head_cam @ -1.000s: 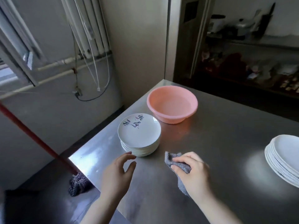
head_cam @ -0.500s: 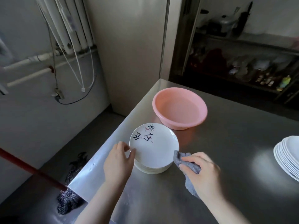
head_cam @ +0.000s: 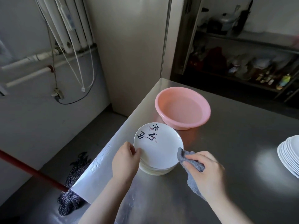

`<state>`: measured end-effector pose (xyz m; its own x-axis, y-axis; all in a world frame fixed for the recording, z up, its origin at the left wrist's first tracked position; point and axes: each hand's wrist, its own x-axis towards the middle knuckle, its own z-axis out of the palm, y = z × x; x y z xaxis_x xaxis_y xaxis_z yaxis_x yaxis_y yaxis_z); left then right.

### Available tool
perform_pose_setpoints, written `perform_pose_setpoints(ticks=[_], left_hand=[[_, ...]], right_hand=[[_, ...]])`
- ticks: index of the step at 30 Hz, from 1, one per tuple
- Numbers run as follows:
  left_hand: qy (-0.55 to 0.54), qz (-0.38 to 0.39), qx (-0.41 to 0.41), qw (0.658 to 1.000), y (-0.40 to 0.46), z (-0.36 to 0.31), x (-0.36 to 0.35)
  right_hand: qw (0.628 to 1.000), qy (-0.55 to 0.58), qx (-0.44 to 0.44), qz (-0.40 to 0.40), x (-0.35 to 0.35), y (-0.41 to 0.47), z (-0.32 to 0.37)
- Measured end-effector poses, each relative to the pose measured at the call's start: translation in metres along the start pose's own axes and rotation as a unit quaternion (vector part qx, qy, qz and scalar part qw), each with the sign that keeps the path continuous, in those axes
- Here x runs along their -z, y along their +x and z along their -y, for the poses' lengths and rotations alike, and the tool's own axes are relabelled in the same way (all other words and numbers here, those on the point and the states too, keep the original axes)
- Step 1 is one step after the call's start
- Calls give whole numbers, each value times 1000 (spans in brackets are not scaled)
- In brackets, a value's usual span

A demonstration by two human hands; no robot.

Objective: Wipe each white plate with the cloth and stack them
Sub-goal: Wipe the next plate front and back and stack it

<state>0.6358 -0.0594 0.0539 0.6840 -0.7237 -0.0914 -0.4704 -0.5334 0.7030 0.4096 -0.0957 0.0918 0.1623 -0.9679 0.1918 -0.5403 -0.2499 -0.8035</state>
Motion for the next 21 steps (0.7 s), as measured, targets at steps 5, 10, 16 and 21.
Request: perform_pose_setpoints(ticks=[5, 10, 16, 21], left_hand=[[-131, -11, 14, 991, 1, -10, 5], [-245, -29, 46, 968, -3, -13, 2], [-326, 8, 115, 938, 2, -13, 0], [-373, 9, 97, 923, -10, -33, -4]], right_hand=[[1000, 6, -12, -18, 5, 2, -3], [999, -6, -14, -33, 10, 2, -7], [997, 4, -23, -72, 25, -4, -15], [992, 17, -39, -119, 49, -10, -23]])
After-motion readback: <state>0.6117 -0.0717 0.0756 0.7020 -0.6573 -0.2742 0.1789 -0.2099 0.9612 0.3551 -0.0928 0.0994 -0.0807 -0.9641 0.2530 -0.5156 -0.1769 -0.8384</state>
